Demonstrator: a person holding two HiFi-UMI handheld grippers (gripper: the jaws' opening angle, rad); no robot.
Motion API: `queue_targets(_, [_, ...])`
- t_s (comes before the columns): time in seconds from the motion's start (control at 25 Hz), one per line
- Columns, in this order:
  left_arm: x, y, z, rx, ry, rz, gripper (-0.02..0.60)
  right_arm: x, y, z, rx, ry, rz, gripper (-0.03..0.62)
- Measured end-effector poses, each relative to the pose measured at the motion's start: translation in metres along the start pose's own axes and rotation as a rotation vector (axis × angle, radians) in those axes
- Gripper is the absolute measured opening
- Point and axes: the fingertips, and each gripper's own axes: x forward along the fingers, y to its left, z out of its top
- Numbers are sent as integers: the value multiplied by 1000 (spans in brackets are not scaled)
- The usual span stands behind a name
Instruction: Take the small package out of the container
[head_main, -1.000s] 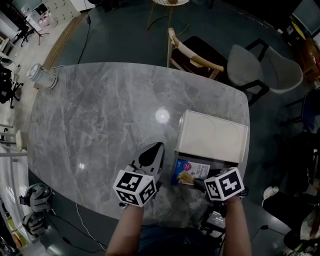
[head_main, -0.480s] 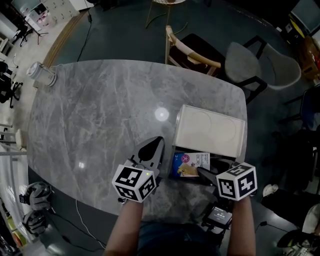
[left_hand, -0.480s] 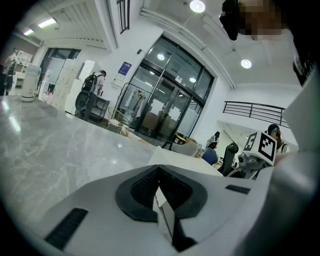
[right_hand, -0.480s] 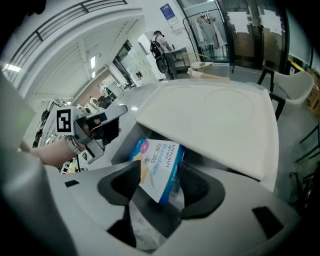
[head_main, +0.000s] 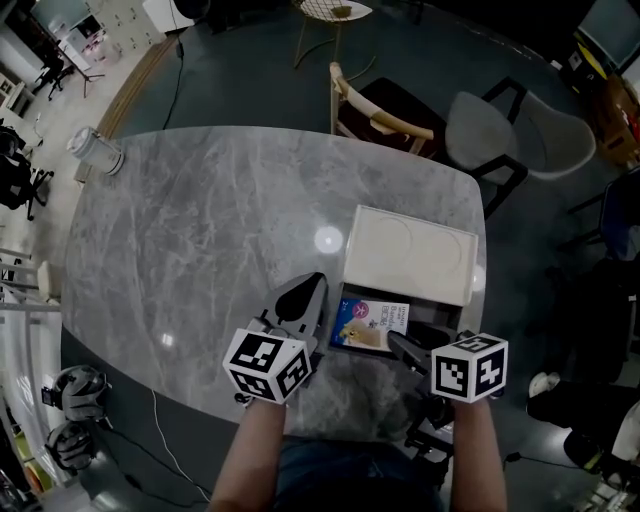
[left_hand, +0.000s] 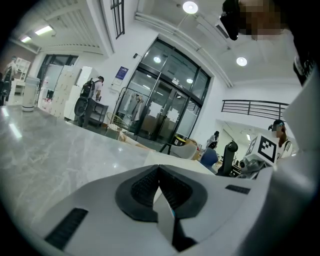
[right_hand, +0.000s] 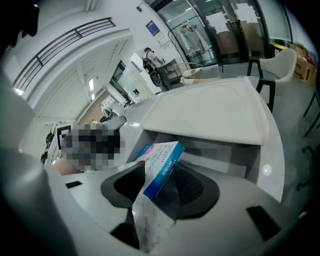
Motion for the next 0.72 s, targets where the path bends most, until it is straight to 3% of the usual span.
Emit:
queue_targets(0.2, [-8, -10, 0, 21, 1, 0, 12, -12, 3, 13, 201, -130, 121, 149])
queue_targets(0.36, [-11, -13, 3, 32, -5, 1, 12, -11, 15, 14, 242, -162, 199, 103])
queue_targets(0.56, [-11, -16, 5, 39, -9, -1, 12, 3, 14, 4, 120, -97, 99, 133])
queue_targets(0.72, [-14, -18, 5, 48, -12, -4, 12, 4, 9, 6, 172, -70, 81, 123])
